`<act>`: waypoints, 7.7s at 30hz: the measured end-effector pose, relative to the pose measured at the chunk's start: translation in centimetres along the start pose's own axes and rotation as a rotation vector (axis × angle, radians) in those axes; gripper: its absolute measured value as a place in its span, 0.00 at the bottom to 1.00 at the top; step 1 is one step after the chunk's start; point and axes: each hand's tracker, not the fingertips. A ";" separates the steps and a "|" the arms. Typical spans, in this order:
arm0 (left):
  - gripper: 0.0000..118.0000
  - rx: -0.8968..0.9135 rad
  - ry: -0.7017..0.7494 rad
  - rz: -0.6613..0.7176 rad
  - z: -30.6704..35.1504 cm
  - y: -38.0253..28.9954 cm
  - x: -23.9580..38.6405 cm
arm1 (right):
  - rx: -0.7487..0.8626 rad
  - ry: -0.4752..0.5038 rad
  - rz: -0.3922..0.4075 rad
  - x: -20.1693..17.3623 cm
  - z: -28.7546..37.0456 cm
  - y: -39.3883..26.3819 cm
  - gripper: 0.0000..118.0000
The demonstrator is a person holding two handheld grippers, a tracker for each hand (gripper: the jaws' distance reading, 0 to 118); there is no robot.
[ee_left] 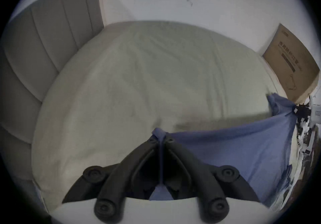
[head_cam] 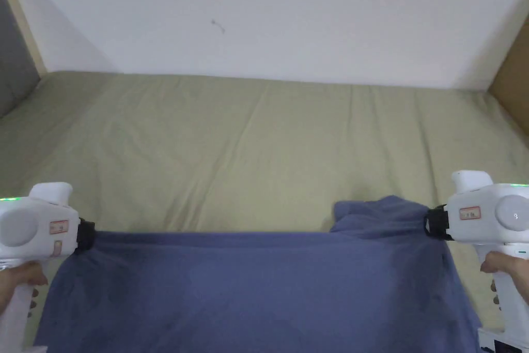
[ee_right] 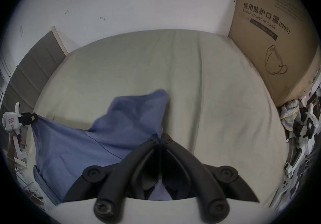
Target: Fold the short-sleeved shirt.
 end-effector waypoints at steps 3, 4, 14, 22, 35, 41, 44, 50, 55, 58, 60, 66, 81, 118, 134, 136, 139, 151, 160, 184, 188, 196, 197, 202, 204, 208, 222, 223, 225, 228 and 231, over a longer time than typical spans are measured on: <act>0.01 0.045 -0.014 0.011 4.4 0.2 -0.4 | 0.044 0.020 0.002 0.1 3.8 -0.6 0.02; 0.01 0.057 -0.004 -0.009 5.9 -0.2 -0.4 | 0.052 0.016 0.006 0.3 5.3 -1.1 0.02; 0.01 0.107 -0.022 -0.065 16.6 -9.3 -1.0 | 0.100 0.031 -0.005 1.1 17.2 -13.0 0.02; 0.01 -0.037 -0.013 -0.049 18.2 -20.2 -2.7 | -0.021 0.055 -0.052 1.7 17.6 -25.4 0.02; 0.43 -0.104 0.026 -0.062 16.9 -25.6 -3.1 | -0.067 0.040 -0.105 1.4 17.0 -32.0 0.24; 0.89 -0.023 0.032 -0.020 19.5 -24.9 -3.1 | 0.018 -0.011 -0.076 0.6 19.5 -30.9 0.43; 0.89 0.012 0.028 -0.003 21.4 -23.9 -2.6 | 0.144 -0.014 -0.064 -0.5 21.7 -28.7 0.43; 0.01 0.072 -0.059 0.033 24.2 -22.9 -1.8 | 0.349 -0.038 -0.036 -5.7 24.3 -24.1 0.01; 0.00 0.052 -0.086 0.007 24.4 -24.0 -1.5 | 0.538 -0.113 -0.008 -12.0 24.5 -22.6 0.01; 0.00 0.043 -0.091 0.038 24.2 -24.7 -2.3 | 0.650 -0.171 0.002 -15.7 24.6 -21.9 0.01; 0.00 0.039 -0.106 0.071 24.2 -25.1 -3.1 | 0.706 -0.157 0.029 -17.6 24.6 -21.5 0.01; 0.00 0.018 -0.127 0.123 22.8 -25.5 -6.1 | 0.791 -0.200 0.105 -21.6 23.9 -21.6 0.01; 0.84 -0.116 -0.490 0.508 11.9 -25.8 -12.7 | 0.634 -0.158 0.131 -25.4 18.2 -20.7 0.01; 0.06 -0.167 -0.264 0.337 15.8 -20.7 -10.3 | 0.514 -0.138 -0.003 -19.8 18.2 -22.2 0.01; 0.06 -0.150 -0.348 -0.059 18.5 -17.1 14.4 | 0.558 -0.165 -0.099 -12.7 21.4 -24.3 0.01; 0.06 -0.167 -0.378 -0.079 17.3 -17.8 17.1 | 0.563 -0.172 -0.118 -12.0 21.7 -24.5 0.01; 0.06 -0.213 -0.395 -0.120 15.8 -18.8 20.0 | 0.558 -0.182 -0.132 -11.2 21.6 -24.6 0.01; 0.79 -0.220 -0.509 -0.065 15.2 -19.4 21.3 | 0.523 -0.188 -0.131 -10.5 20.5 -25.7 0.01; 0.08 -0.162 -0.324 0.052 13.2 -20.5 16.2 | 0.532 -0.179 -0.134 -10.5 20.7 -25.9 0.01; 0.06 -0.205 -0.441 -0.207 14.1 -25.5 26.6 | 0.524 -0.199 -0.129 -9.7 21.7 -26.2 0.01; 0.06 -0.235 -0.579 -0.160 14.8 -25.3 26.0 | 0.525 -0.203 -0.134 -9.9 22.1 -26.0 0.01; 0.06 -0.119 -0.607 0.061 16.9 -22.5 15.7 | 0.556 -0.190 -0.097 -11.3 23.1 -25.3 0.01; 0.06 -0.100 -0.601 0.067 17.2 -22.4 14.0 | 0.558 -0.189 -0.090 -11.5 23.1 -25.2 0.01; 0.08 -0.080 -0.592 0.290 15.9 -23.5 3.9 | 0.556 -0.172 -0.066 -13.3 22.7 -24.7 0.01; 0.46 -0.080 -0.573 0.343 14.9 -24.7 1.5 | 0.549 -0.170 -0.052 -14.0 22.3 -24.5 0.01; 0.86 -0.147 -0.674 0.439 12.5 -26.7 -0.5 | 0.526 -0.173 -0.012 -15.4 21.4 -23.9 0.01; 0.52 -0.232 -0.883 0.505 5.2 -26.3 2.7 | 0.486 -0.181 0.051 -17.5 19.4 -23.2 0.01; 0.19 -0.239 -0.863 0.482 5.2 -26.1 3.3 | 0.484 -0.184 0.054 -17.5 19.3 -23.1 0.01; 0.09 -0.257 -0.863 0.415 5.1 -26.1 2.5 | 0.487 -0.193 0.052 -17.5 19.2 -23.1 0.01; 0.09 -0.263 -0.915 0.462 5.0 -25.3 0.8 | 0.501 -0.192 0.027 -17.3 19.3 -23.2 0.01; 0.09 -0.250 -0.886 0.385 5.8 -24.4 0.0 | 0.507 -0.193 0.016 -17.4 19.1 -23.1 0.01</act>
